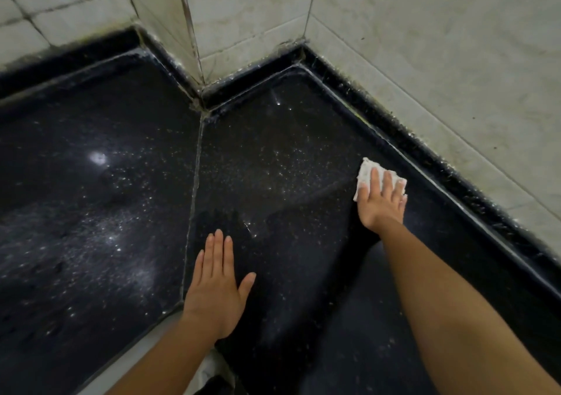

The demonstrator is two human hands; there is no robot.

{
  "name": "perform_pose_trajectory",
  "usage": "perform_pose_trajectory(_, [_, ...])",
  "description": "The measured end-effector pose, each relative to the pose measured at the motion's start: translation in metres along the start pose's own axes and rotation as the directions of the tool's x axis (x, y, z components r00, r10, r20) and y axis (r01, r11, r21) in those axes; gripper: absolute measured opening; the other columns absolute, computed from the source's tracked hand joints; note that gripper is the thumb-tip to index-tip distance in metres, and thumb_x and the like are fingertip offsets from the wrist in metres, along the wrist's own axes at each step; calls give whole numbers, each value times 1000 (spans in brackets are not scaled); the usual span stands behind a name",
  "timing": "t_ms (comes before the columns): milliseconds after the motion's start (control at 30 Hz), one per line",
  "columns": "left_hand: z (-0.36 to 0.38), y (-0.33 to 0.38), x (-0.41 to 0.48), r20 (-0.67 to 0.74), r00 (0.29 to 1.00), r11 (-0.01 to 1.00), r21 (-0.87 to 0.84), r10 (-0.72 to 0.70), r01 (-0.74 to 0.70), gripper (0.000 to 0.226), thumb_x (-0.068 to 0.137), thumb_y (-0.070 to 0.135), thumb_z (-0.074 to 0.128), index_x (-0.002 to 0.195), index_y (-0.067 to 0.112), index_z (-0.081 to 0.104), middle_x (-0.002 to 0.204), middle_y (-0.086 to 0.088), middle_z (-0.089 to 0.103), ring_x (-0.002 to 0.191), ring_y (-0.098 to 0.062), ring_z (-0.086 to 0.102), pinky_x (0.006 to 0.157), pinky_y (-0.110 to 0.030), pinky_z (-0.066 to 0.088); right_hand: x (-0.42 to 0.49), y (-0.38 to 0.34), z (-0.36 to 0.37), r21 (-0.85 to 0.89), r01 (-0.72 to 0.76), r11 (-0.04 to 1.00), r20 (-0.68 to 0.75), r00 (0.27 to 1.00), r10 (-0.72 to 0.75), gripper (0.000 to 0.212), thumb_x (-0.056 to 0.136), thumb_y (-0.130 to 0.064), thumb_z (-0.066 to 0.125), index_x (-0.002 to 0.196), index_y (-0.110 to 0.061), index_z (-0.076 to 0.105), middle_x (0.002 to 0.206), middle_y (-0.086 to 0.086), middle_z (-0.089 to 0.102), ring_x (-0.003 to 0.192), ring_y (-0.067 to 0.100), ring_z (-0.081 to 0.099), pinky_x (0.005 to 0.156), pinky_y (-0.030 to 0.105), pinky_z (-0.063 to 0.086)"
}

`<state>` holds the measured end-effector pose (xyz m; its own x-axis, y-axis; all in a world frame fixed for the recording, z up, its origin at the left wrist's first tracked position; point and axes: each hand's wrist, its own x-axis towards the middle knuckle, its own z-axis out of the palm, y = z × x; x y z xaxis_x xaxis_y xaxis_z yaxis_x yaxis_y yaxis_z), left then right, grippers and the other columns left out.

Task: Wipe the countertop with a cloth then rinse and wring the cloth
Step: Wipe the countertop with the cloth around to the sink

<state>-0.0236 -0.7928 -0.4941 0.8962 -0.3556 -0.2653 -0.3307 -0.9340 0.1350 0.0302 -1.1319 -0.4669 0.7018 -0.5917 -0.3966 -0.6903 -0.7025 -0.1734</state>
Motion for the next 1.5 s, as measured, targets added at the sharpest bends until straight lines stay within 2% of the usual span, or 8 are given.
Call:
perform_pose_trajectory(167, [3,0,1,-102,995,1000,25,16,-14,77,97,55,16,143,-6,25,152,-23,23,142,-30,15,114,-38,4,7,-36,1,60,-121,991,-14,992,122,58,101,-45,10,153,-28,-10,161,1,-17,144,31,-23,116,46,-15])
perform_pose_trajectory(400, [0,1,2,-69,998,1000,-18,0,-1,77,97,55,16,142,-6,27,151,-23,25,142,-28,13,114,-37,4,-53,-74,36,-123,335,934,111,940,-322,57,101,-45,8,149,-30,-19,159,6,-23,142,30,-29,115,43,-19])
perform_pose_trajectory(733, [0,1,2,-58,998,999,-7,-39,38,80,95,60,7,145,-2,20,155,-18,14,143,-20,-4,114,-33,-8,-87,-51,46,-266,884,384,329,457,-826,57,98,-50,10,151,-36,-4,160,-8,-12,145,19,-22,117,35,-14])
perform_pose_trajectory(900, [5,-1,2,-77,997,1000,-19,0,-1,77,97,56,18,143,-4,28,152,-21,26,141,-27,15,112,-37,5,-42,-50,33,-247,415,876,65,909,-413,58,97,-47,1,151,-31,-12,160,2,-19,145,27,-23,118,41,-12])
perform_pose_trajectory(1000, [2,1,1,-113,993,999,-43,-27,22,79,96,58,11,147,-2,17,156,-19,14,144,-24,3,113,-36,-1,-46,-74,37,-69,173,982,2,985,-173,57,102,-45,7,152,-28,-13,160,3,-19,144,28,-25,117,43,-15])
perform_pose_trajectory(1100, [4,3,-1,-125,992,999,-53,-6,-1,82,86,65,-11,144,7,-16,153,-10,-22,138,-16,-31,110,-32,-21,-72,-98,54,-95,246,965,35,969,-243,58,102,-45,8,151,-27,-17,159,6,-21,143,31,-26,115,42,-19])
perform_pose_trajectory(1367, [-4,-11,-12,18,999,993,-111,39,-37,77,97,57,13,145,-3,22,152,-19,24,143,-25,11,113,-36,5,-136,-109,77,-220,785,579,273,619,-736,54,100,-47,8,149,-39,-12,153,-11,-28,139,19,-35,114,36,-21])
perform_pose_trajectory(1500, [-9,-17,-16,49,996,992,-99,79,-74,78,96,57,10,142,-3,27,149,-20,32,140,-26,20,114,-36,4,-137,-106,77,-241,781,576,277,625,-730,53,97,-49,5,148,-43,-11,156,-13,-23,141,15,-32,115,36,-20])
